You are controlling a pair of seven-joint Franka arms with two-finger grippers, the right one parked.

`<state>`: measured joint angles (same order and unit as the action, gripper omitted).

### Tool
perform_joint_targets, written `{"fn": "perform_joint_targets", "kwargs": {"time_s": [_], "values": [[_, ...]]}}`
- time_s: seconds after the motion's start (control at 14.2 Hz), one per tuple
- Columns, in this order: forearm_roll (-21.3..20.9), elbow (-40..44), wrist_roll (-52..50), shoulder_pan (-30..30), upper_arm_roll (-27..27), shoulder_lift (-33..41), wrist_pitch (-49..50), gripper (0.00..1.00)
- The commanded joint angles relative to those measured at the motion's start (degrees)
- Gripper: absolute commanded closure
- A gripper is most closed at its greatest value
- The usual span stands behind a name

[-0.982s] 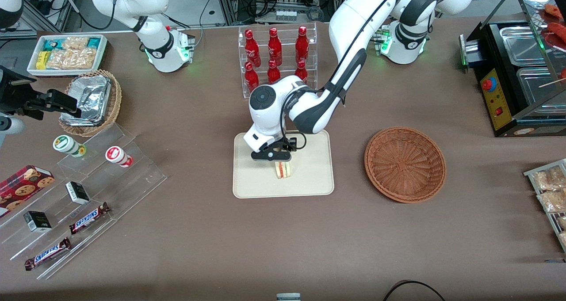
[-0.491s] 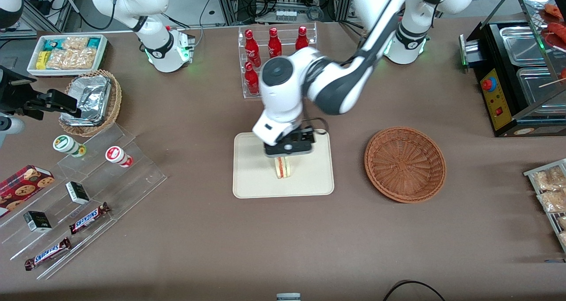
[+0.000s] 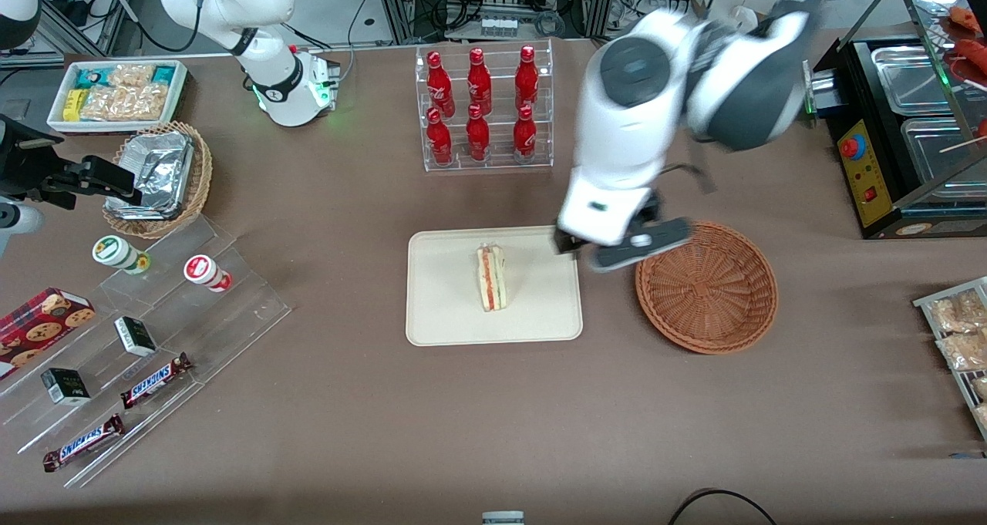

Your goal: Place sandwich from basket to tray

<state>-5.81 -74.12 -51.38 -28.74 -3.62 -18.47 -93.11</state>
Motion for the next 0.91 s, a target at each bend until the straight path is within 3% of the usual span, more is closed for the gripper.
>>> {"fn": "perform_joint_targets", "kwargs": {"time_s": [0.0,0.56,0.84], "values": [[1.2,-2.7,7.2,4.6,-0.4,6.6,5.4,0.00],[4.5,-17.0,34.7,20.5,-0.2,21.7,8.2,0.00],[7.6,-18.8,45.4,27.3,-0.2,24.0,9.9,0.00]]}}
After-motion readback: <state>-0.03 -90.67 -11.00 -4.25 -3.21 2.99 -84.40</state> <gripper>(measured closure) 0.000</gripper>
